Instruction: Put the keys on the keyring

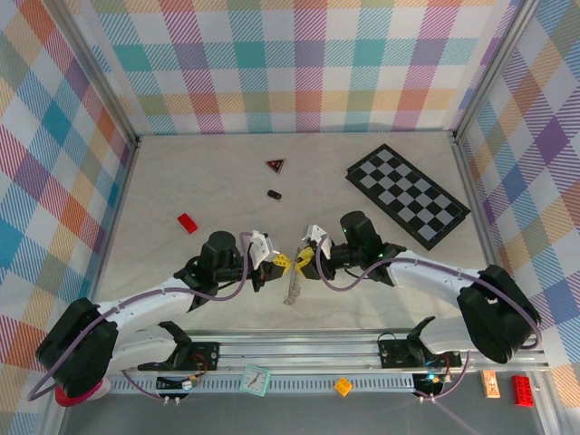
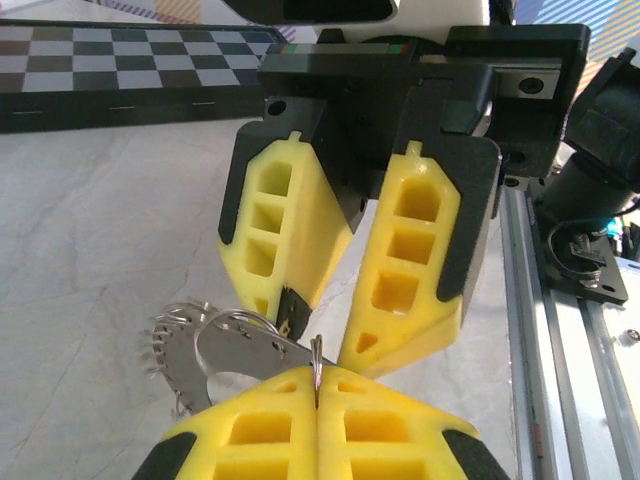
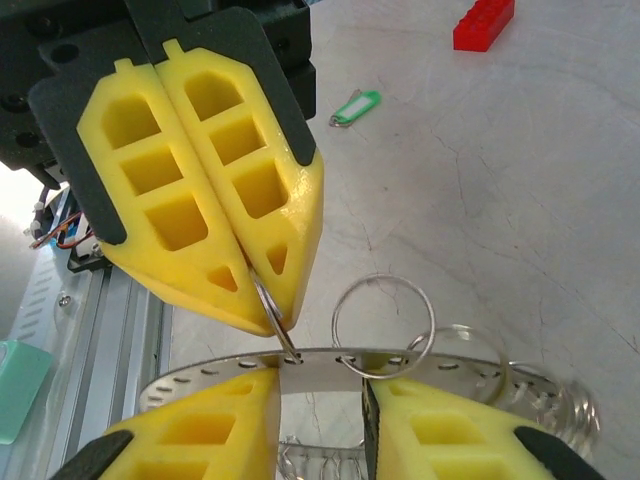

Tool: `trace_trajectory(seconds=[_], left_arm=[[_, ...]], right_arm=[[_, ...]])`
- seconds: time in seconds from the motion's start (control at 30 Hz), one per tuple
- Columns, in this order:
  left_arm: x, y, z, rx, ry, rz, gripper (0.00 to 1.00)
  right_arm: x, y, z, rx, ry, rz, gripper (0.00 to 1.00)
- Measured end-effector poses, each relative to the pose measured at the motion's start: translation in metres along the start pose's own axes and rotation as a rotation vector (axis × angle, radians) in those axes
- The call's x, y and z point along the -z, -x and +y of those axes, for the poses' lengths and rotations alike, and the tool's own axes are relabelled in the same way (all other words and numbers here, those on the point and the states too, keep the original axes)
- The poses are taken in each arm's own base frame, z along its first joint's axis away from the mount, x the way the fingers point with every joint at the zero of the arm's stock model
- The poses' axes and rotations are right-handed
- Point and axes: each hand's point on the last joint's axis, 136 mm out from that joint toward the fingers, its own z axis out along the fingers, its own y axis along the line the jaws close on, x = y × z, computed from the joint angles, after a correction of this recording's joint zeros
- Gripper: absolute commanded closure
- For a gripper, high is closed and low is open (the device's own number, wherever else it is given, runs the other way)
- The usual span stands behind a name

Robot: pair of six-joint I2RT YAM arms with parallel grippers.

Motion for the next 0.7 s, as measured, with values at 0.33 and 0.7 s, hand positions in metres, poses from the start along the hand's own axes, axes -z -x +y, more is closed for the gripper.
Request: trace_trajectory(seconds=[0.33,0.7], left_arm=[[0.0010,0.0030,0.0027,-0.006,0.019,-0.009,1.00],[-0.0012,0.0042,0.0035,0.007,0.018,-0.068,1.00]], right_arm=[[-0.0048,0.0063,0.0031,0.010,0.022,-0.018,0.68],[-0.0046,0.0059,0.0000,0.060,-0.007,-0.091,0.73]])
